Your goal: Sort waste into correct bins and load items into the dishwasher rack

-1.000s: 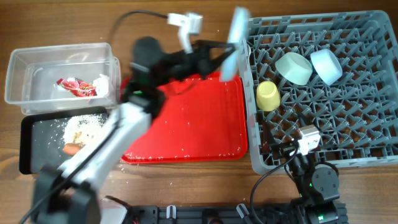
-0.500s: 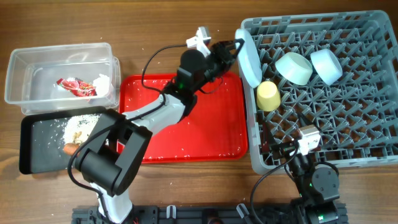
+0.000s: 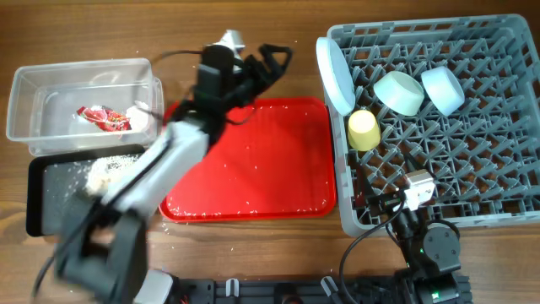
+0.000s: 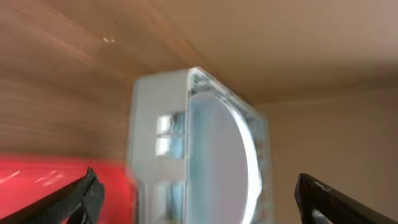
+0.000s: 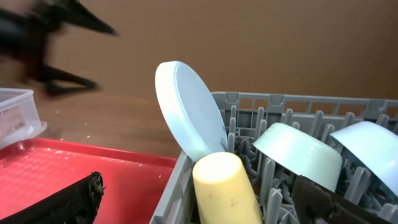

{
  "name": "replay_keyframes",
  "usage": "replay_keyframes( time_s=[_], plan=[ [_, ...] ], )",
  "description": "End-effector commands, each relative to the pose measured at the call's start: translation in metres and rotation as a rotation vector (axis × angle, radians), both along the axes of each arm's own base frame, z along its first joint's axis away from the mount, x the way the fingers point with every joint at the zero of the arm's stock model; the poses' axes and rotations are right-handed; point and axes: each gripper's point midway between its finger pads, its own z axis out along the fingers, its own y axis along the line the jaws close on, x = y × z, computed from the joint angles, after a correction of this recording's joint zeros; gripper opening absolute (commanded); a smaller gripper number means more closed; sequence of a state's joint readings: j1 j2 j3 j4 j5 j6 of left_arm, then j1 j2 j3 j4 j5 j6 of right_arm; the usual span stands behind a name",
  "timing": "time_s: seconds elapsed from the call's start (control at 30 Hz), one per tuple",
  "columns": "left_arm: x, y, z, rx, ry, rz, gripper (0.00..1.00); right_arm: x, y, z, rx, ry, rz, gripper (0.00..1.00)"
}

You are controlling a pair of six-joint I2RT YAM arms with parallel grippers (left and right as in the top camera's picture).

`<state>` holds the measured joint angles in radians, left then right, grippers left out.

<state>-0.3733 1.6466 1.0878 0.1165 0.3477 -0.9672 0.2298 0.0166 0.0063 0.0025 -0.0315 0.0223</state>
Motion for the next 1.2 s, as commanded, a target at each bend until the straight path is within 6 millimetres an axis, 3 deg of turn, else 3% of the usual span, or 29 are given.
replay_keyframes(
  time_s=[0.0,0.1,0.23,0.4,0.5,0.67,0.87,1.03,1.17],
  plan=[
    [-0.042,0.050,0.069,0.218,-0.174,0.021,1.00,0.000,-0.002,0.002,0.012,-0.005,-0.011,1.00],
    [-0.095,0.077,0.086,0.351,-0.177,-0.002,1.00,0.000,-0.002,0.002,0.012,-0.005,-0.011,1.00],
    [-0.144,0.094,0.092,0.392,-0.143,-0.029,1.00,0.000,-0.002,0.002,0.012,-0.005,-0.011,1.00],
    [-0.183,0.108,0.082,0.422,-0.061,-0.049,1.00,0.000,-0.002,0.002,0.012,-0.005,-0.011,1.00],
    [-0.208,0.118,0.062,0.463,0.051,-0.068,1.00,0.000,-0.002,0.002,0.012,-0.005,-0.011,1.00],
    [-0.190,0.128,0.069,0.536,-0.023,-0.009,1.00,0.000,-0.002,0.002,0.012,-0.005,-0.011,1.00],
    [-0.163,0.104,0.085,0.661,-0.288,-0.209,1.00,0.000,-0.002,0.002,0.012,-0.005,-0.011,1.00],
    [-0.165,0.096,0.090,0.698,-0.374,-0.291,1.00,0.000,-0.002,0.002,0.012,-0.005,-0.011,1.00],
    [-0.175,0.106,0.101,0.734,-0.457,-0.276,1.00,0.000,-0.002,0.001,0.012,-0.004,-0.011,1.00]
  ],
)
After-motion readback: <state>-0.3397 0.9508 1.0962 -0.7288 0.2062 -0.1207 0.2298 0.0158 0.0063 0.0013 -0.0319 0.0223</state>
